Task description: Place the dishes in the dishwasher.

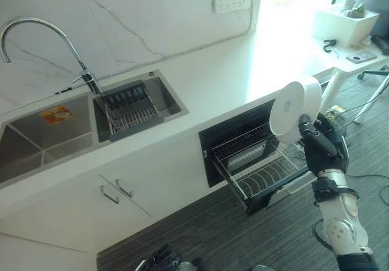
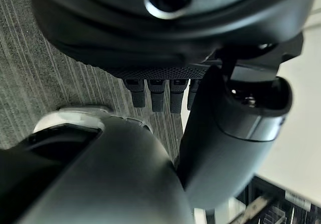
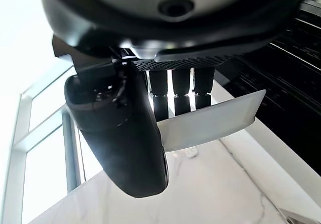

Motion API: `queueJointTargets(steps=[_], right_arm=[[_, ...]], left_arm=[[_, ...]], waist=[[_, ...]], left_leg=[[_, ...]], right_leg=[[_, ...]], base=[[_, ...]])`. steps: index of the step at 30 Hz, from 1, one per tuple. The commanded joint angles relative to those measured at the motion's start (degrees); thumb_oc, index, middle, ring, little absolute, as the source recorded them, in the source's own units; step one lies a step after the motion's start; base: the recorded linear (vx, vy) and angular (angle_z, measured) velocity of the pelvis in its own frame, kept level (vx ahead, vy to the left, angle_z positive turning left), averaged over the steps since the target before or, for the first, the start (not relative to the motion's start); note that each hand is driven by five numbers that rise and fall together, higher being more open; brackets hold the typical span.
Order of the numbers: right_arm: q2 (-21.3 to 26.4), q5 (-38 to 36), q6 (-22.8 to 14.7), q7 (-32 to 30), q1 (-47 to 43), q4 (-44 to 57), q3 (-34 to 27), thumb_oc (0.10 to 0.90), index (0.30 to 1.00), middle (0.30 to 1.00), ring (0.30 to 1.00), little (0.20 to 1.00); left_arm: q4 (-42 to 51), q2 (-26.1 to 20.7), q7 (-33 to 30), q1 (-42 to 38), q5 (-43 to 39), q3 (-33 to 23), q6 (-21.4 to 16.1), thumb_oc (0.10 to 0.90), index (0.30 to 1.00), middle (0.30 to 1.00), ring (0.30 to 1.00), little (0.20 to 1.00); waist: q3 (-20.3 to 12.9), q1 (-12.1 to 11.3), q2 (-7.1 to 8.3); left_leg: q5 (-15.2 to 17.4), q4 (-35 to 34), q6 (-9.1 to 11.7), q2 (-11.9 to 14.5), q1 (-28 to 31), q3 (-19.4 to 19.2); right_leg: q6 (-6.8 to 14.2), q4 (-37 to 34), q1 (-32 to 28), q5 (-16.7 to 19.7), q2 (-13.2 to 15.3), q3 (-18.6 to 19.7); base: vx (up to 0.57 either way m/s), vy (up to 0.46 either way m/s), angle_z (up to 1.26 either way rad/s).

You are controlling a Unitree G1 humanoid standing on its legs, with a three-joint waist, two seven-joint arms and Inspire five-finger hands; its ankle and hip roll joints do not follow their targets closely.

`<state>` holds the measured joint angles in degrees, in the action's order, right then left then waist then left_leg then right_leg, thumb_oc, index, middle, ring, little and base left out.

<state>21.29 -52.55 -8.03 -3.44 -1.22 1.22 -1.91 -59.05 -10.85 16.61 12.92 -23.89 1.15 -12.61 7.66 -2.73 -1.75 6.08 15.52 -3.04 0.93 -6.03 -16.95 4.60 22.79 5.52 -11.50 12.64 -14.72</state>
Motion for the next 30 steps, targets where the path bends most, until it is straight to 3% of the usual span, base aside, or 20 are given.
queueJointTargets(steps=[1, 3, 4, 5, 7, 9, 10, 12, 14, 15, 20, 24, 27, 30], right_arm=[[1.02, 2.57, -3.85, 5.50, -8.74, 7.18, -4.78, 0.400, 0.300, 0.300, 0.300, 0.300], [0.73, 2.24, -3.27, 5.62, -7.41, 8.41, -5.64, 0.400, 0.300, 0.300, 0.300, 0.300], [0.41, 2.12, -3.40, 5.95, -6.95, 8.86, -5.84, 0.400, 0.300, 0.300, 0.300, 0.300], [0.26, 1.93, -3.63, 6.07, -6.68, 9.11, -5.86, 0.400, 0.300, 0.300, 0.300, 0.300], [0.00, 1.73, -3.78, 5.91, -6.55, 9.55, -5.64, 0.400, 0.300, 0.300, 0.300, 0.300], [-0.75, 2.67, -4.63, 6.00, -6.87, 9.04, -5.48, 0.400, 0.300, 0.300, 0.300, 0.300], [-0.65, 3.32, -5.75, 5.59, -6.98, 8.62, -5.48, 0.400, 0.300, 0.300, 0.300, 0.300], [0.08, 3.60, -7.42, 5.23, -7.11, 8.19, -5.68, 0.400, 0.300, 0.300, 0.300, 0.300], [0.14, 3.47, -8.11, 4.75, -7.06, 8.16, -6.10, 0.400, 0.300, 0.300, 0.300, 0.300], [0.47, 3.02, -7.73, 4.46, -7.07, 8.22, -6.81, 0.400, 0.300, 0.300, 0.300, 0.300], [1.99, 3.78, -3.33, 2.91, -7.60, 8.12, -7.95, 0.400, 0.300, 0.300, 0.300, 0.300], [3.16, 5.73, -0.41, 3.61, -6.34, 7.70, -8.56, 0.400, 0.300, 0.300, 0.300, 0.300], [4.92, 13.30, -1.56, 2.17, -6.62, 5.13, -7.94, 0.400, 0.300, 0.300, 0.300, 0.300], [6.14, 13.73, -0.78, 1.70, -6.72, 2.60, -7.94, 0.400, 0.300, 0.300, 0.300, 0.300]], left_arm=[[-1.56, -3.07, -2.63, -0.56, 5.71, 3.56, -2.75, 0.800, 0.900, 0.900, 0.900, 0.900], [-4.09, -3.58, -2.16, -1.38, 6.61, 3.05, -2.80, 0.800, 0.900, 0.900, 0.900, 0.900], [-4.89, -3.84, -1.99, -1.70, 7.18, 3.00, -3.03, 0.800, 0.900, 0.900, 0.900, 0.900], [-5.53, -4.02, -1.88, -2.07, 7.38, 3.26, -3.22, 0.800, 0.900, 0.900, 0.900, 0.900], [-6.06, -4.41, -2.30, -3.00, 7.81, 4.05, -3.03, 0.800, 0.900, 0.900, 0.900, 0.900], [-6.50, -5.04, -3.42, -4.35, 6.67, 5.91, -2.69, 0.800, 0.900, 0.900, 0.900, 0.900], [-6.26, -5.73, -3.15, -5.30, 6.67, 5.59, -1.69, 0.800, 0.900, 0.900, 0.900, 0.900], [-5.99, -6.93, -2.72, -6.64, 7.42, 4.69, -0.03, 0.800, 0.900, 0.900, 0.900, 0.900], [-5.95, -7.45, -2.89, -6.89, 7.90, 5.01, 0.83, 0.800, 0.900, 0.900, 0.900, 0.900], [-6.40, -7.59, -3.08, -6.92, 8.07, 5.24, 1.16, 0.800, 0.900, 0.900, 0.900, 0.900], [-8.90, -5.75, -4.80, -5.58, 8.35, 3.78, 2.84, 0.800, 0.900, 0.900, 0.900, 0.900], [-9.86, -3.92, -4.39, -3.16, 9.06, 2.67, 1.98, 0.800, 0.900, 0.900, 0.900, 0.900], [-10.47, -3.11, -4.20, -2.75, 8.06, 2.56, 1.40, 0.800, 0.900, 0.900, 0.900, 0.900], [-10.78, -2.61, -4.39, -2.55, 8.15, 2.07, 0.69, 0.800, 0.900, 0.900, 0.900, 0.900]], waist=[[0.89, 0.32, 0.46], [0.46, 1.59, 0.53], [0.65, 2.32, -0.03], [1.04, 2.80, -0.29], [1.50, 3.57, -0.36], [2.03, 3.96, 0.00], [2.22, 3.86, 0.29], [2.43, 3.55, 1.65], [2.46, 3.58, 2.20], [2.26, 3.49, 2.43], [0.77, 2.44, 3.71], [0.36, 2.24, 3.87], [0.66, 1.86, 3.77], [0.73, 1.70, 3.65]], left_leg=[[5.74, 1.67, 4.64, 3.18, 2.29, 2.75], [6.73, 1.67, 3.92, 3.21, 3.03, 2.84], [6.89, 1.67, 3.59, 3.75, 3.31, 3.43], [6.98, 1.67, 3.23, 3.93, 3.45, 3.92], [7.11, 1.67, 2.72, 4.03, 2.95, 5.03], [7.32, 1.67, 2.71, 3.91, 2.21, 6.71], [7.30, 1.67, 2.89, 4.06, 1.91, 7.64], [7.53, 1.67, 3.44, 4.19, 1.36, 7.56], [8.00, 1.67, 3.73, 4.69, 1.27, 7.78], [7.81, 1.67, 3.91, 5.23, 1.20, 7.70], [6.99, 1.67, 6.02, 8.67, 1.86, 6.25], [5.64, 1.67, 7.49, 10.97, 1.58, 5.49], [4.45, 1.67, 8.28, 12.17, 0.66, 5.59], [3.97, 1.67, 8.90, 12.76, 0.22, 5.87]], right_leg=[[0.35, -5.60, -5.76, -0.38, -5.78, -3.49], [1.21, -5.60, -7.09, 2.94, -6.74, -3.84], [1.93, -5.60, -7.73, 6.72, -8.04, -4.50], [2.41, -1.58, -6.09, 8.00, -7.87, -4.34], [2.56, 4.23, -2.14, 8.93, -7.21, -2.22], [2.16, -0.08, -1.46, 9.42, -6.39, -0.66], [2.43, -5.58, -2.58, 10.50, -5.00, 0.34], [3.48, -5.60, -0.22, 10.82, -0.70, 1.67], [4.47, -5.60, 0.95, 11.93, 1.12, 2.30], [4.51, -5.60, 1.07, 8.43, 1.20, 2.42], [4.46, -5.60, 0.10, 3.59, 0.56, -0.11], [2.92, -5.60, -0.42, 2.02, -0.89, -0.76], [2.15, -5.60, -0.34, 1.50, -1.48, -1.49], [1.78, -5.60, -0.49, 1.14, -1.66, -2.49]], base=[[0.26, 0.484, -0.16], [0.18, 0.284, -0.11], [0.09, 0.193, -0.07], [0.04, 0.169, -0.12], [-0.04, 0.068, -0.10], [-0.06, -0.090, 0.13], [-0.06, -0.211, 0.21], [-0.06, -0.274, 0.25], [-0.02, -0.239, 0.21], [0.01, -0.292, 0.06], [0.04, -0.277, 0.06], [0.03, -0.218, -0.15], [-0.03, -0.158, 0.00], [0.00, -0.094, 0.01]])
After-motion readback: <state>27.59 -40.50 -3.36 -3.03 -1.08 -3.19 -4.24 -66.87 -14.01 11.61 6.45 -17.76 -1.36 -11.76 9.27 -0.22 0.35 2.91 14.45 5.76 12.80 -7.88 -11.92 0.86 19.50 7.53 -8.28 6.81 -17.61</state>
